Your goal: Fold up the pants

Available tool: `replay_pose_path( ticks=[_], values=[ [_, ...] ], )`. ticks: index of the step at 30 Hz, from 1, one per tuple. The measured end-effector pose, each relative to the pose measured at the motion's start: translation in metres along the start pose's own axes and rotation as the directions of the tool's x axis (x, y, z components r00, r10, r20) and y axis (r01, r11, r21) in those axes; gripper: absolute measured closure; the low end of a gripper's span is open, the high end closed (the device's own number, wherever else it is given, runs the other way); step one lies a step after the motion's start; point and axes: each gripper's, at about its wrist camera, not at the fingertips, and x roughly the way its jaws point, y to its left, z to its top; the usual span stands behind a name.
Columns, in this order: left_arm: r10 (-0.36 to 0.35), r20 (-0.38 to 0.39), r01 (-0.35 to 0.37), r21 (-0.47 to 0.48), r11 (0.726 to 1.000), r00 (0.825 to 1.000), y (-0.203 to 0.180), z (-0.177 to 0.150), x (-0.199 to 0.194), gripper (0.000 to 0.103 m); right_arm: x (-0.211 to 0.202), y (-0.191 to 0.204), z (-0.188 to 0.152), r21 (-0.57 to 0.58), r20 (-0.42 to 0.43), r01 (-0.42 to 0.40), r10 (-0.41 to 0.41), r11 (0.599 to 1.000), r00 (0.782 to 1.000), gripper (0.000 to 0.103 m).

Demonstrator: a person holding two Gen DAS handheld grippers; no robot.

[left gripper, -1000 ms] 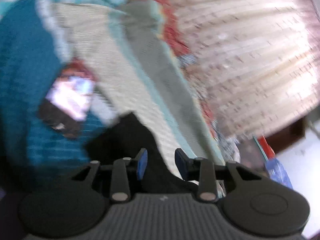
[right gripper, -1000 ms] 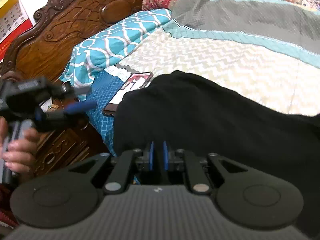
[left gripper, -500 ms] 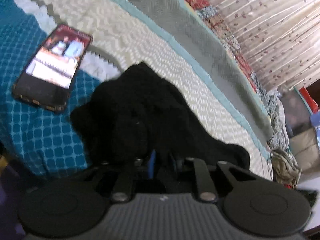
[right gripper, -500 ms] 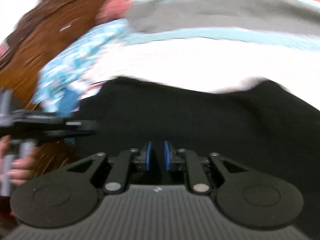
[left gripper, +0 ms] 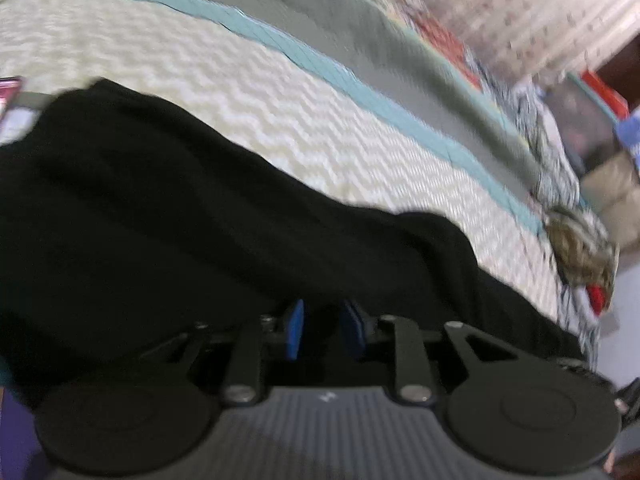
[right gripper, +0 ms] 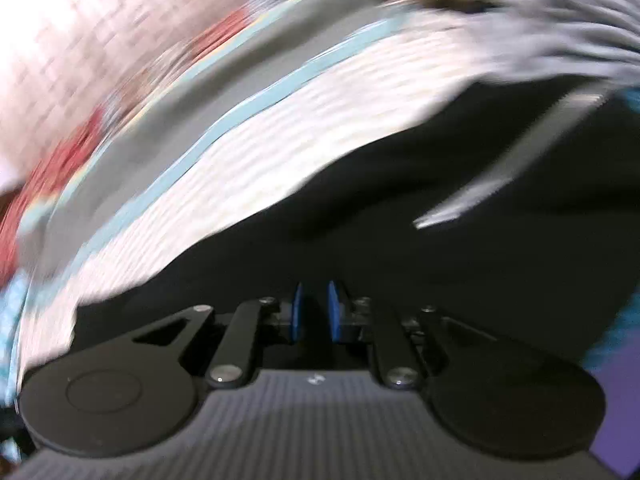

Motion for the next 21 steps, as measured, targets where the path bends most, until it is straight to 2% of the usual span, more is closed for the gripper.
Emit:
replay_pose_path(
  ticks=[2,3,6,9,11,13,15,16,18,21],
  values=[
    [0.027,-0.026,-0.026,0.041,0.999,0.999,-0.015,-0.006,0.012,0.077,-0.02,-0.026,0.009,0.072,0.043,-0.009,0.006,0.997,0.999,0.086],
    [0.044,-0.036,-0.042,0.065,0.997,0.998,-0.023,-0.009,0.017,0.077,-0.033,-0.037,0.016,0.092,0.092,-0.012,0.003,0.996,0.996,0.082],
    [0.076,-0.052,-0.07,0.12,0.99,0.996,-0.043,-0.016,0.026,0.071,-0.073,-0.075,0.037,0.189,0.26,-0.071,0.02,0.979,0.965,0.077],
    [0.092,-0.069,-0.081,0.157,0.984,0.993,-0.06,-0.017,0.032,0.069,-0.087,-0.1,0.05,0.246,0.337,-0.014,-0.072,0.969,0.939,0.068],
    [0.093,-0.083,-0.078,0.164,0.983,0.992,-0.069,-0.018,0.039,0.069,-0.084,-0.113,0.059,0.248,0.337,0.017,-0.102,0.969,0.936,0.063],
    [0.093,-0.098,-0.077,0.16,0.984,0.991,-0.074,-0.019,0.043,0.069,-0.074,-0.123,0.066,0.237,0.297,0.014,-0.086,0.971,0.951,0.055],
    [0.108,-0.107,-0.09,0.159,0.983,0.988,-0.078,-0.021,0.047,0.068,-0.05,-0.123,0.071,0.211,0.211,0.013,-0.059,0.977,0.976,0.052],
    [0.119,-0.11,-0.1,0.162,0.982,0.987,-0.08,-0.022,0.048,0.068,-0.043,-0.119,0.07,0.181,0.188,0.033,-0.068,0.983,0.98,0.054],
    [0.137,-0.112,-0.117,0.17,0.978,0.984,-0.083,-0.022,0.049,0.067,-0.038,-0.103,0.065,0.063,0.16,0.024,-0.034,0.998,0.987,0.078],
    [0.148,-0.119,-0.128,0.161,0.979,0.982,-0.083,-0.022,0.048,0.067,-0.054,-0.084,0.045,-0.084,0.204,-0.044,0.06,0.995,0.977,0.079]
  ],
)
